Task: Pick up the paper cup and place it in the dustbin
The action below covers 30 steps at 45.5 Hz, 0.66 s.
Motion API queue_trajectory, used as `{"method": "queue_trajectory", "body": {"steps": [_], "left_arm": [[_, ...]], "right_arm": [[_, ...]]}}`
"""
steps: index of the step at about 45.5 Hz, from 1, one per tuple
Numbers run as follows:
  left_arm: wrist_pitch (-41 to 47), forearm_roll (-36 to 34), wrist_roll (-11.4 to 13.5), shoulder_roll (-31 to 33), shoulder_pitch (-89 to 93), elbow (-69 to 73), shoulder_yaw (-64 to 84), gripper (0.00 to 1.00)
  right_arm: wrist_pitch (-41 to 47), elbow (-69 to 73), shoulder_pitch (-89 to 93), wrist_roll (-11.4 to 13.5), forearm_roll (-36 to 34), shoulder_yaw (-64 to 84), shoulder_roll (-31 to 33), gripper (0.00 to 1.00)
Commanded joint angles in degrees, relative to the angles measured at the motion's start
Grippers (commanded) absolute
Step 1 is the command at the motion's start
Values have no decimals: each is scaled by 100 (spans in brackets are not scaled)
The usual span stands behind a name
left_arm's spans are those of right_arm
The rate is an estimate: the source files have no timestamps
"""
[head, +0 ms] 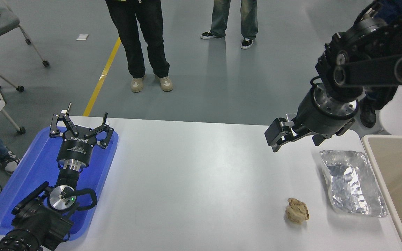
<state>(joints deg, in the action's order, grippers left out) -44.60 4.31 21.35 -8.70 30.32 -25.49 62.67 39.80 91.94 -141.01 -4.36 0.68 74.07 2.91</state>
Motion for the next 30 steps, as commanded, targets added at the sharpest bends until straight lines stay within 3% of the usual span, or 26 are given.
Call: {"method": "queue_trajectory", "body": {"steps": [1, 30], "left_arm": [[4, 0, 1, 0, 0, 0, 0, 100], [4, 9, 1, 0, 0, 9, 0, 100]], "right_arm": [[520, 175, -725, 5, -235, 177, 95, 100], [520, 553, -2027, 5, -191, 652, 438, 100]]}}
